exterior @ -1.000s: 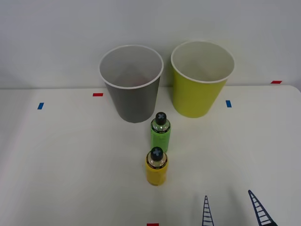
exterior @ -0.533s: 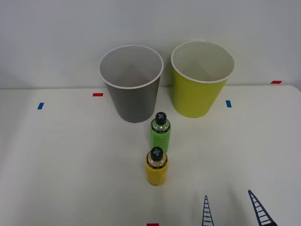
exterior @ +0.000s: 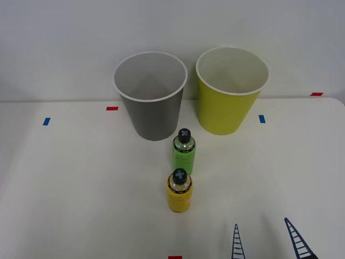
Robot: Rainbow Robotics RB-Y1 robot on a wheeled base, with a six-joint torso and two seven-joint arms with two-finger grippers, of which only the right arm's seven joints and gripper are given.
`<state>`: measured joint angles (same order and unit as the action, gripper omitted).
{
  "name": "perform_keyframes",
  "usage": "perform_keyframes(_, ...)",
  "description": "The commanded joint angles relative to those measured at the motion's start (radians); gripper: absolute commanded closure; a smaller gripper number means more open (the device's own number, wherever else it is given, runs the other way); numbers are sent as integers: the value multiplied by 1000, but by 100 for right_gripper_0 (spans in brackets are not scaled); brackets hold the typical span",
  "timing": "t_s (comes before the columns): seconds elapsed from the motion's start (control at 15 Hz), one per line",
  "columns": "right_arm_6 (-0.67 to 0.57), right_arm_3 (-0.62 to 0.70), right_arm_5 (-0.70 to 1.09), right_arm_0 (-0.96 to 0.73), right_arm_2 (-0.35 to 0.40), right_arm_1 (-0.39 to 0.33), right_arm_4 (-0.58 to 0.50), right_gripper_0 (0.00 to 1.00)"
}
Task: Put cans in the gray bin, plastic bottles in the light green bin
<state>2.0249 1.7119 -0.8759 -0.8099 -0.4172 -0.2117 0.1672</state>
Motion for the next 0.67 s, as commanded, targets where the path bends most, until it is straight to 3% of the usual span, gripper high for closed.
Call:
perform_keyframes(0.07,0,0,0,0,0,0,0,0)
perform_keyframes(0.47,0,-34,-3,2,9,-6,2,0)
perform_keyframes(0.53,-2,-41,-9,5,8,-11,-12,42)
perform_keyframes(0.6,-3,-41,-18,11,5,-17,-21,51)
perform_keyframes(0.67,-3,-32,-28,18,-2,-34,-20,51)
